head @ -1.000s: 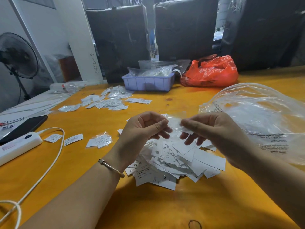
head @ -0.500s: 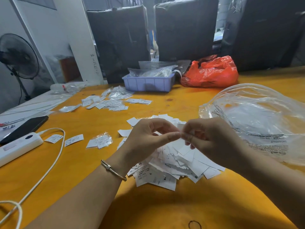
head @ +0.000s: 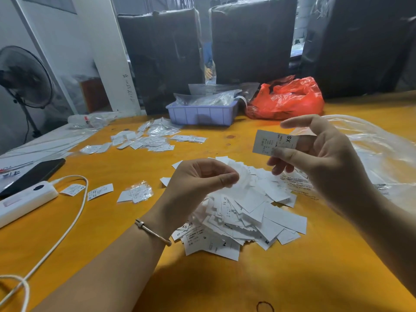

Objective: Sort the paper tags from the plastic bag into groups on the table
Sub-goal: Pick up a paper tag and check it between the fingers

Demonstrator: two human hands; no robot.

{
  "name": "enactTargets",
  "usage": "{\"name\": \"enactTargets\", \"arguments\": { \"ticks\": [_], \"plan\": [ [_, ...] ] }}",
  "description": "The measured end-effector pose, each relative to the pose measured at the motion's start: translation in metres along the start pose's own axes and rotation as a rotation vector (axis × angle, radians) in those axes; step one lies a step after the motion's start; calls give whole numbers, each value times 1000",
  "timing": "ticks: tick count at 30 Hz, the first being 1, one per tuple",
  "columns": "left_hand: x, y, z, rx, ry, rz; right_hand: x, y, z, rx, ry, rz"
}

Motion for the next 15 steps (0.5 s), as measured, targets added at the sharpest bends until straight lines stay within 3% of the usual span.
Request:
{"name": "enactTargets", "arguments": {
  "ticks": [15],
  "plan": [
    [-6,-3,-5,12,42,29,-17,-9,16,162,-142,62]
  ]
}}
Point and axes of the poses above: each hand's wrist, its own y-axis towards the middle knuckle, its own x-axis out of the back of the hand, z = x × y, the point moved 5 cm from there along y, towards the middle knuckle, and after that the axes turned 1 degree about -x, right-handed, at the moved point
